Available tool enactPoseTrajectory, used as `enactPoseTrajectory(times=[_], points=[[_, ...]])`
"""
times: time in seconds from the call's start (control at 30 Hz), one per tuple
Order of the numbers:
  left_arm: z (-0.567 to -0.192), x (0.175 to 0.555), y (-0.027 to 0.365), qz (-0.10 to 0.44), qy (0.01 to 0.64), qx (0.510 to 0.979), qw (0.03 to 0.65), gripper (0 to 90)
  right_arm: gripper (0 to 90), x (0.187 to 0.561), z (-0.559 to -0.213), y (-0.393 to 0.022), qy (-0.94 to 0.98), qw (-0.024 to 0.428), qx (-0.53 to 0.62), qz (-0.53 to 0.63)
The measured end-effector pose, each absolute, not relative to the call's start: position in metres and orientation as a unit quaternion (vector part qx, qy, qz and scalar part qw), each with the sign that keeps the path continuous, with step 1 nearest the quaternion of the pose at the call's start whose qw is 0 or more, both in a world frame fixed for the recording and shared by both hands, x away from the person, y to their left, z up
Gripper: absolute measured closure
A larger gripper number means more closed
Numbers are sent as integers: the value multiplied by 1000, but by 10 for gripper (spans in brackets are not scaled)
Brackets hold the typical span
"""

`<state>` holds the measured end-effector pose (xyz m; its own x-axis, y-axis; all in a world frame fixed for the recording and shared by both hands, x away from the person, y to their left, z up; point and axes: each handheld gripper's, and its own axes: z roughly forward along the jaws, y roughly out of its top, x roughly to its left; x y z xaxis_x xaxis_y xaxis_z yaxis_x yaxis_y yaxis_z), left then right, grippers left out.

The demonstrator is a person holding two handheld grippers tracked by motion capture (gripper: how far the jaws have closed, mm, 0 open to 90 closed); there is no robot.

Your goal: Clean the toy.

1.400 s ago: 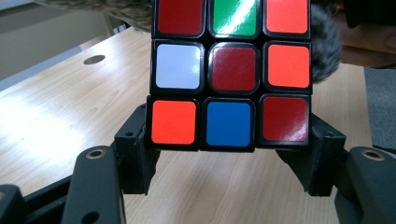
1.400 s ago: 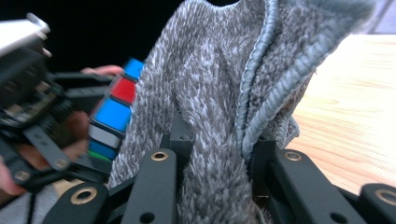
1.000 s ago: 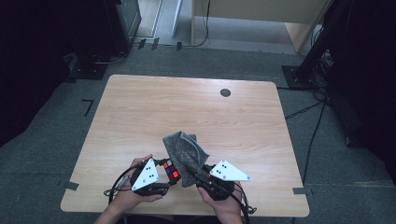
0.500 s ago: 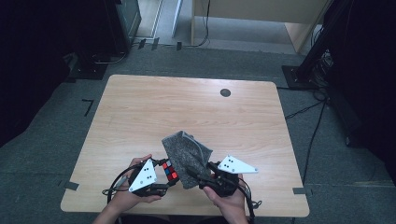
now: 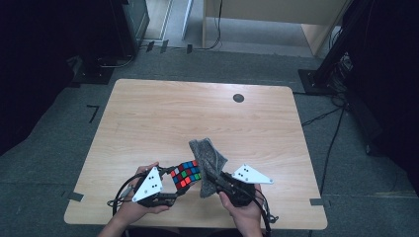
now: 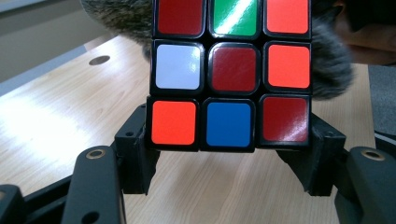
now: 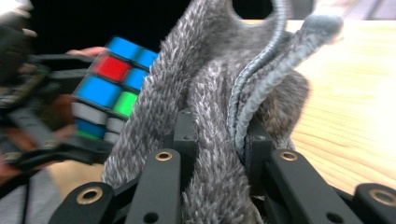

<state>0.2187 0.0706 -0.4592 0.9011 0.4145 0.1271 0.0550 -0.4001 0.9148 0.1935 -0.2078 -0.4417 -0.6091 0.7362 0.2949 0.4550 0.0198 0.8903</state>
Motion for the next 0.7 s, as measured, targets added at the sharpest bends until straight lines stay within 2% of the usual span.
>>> enactPoseTrajectory(times=[0.2,0.4,0.53,0.7], points=[[-467,216,61,185,127,842,491,344,735,184,-428,-202,692,103,381,605],[-462,217,67,169,130,830,515,344,736,189,-438,-202,708,148,415,552],[-461,217,66,191,138,833,501,344,735,187,-436,-203,702,134,405,571],[-461,214,60,200,131,840,487,344,731,180,-427,-192,711,152,384,568]])
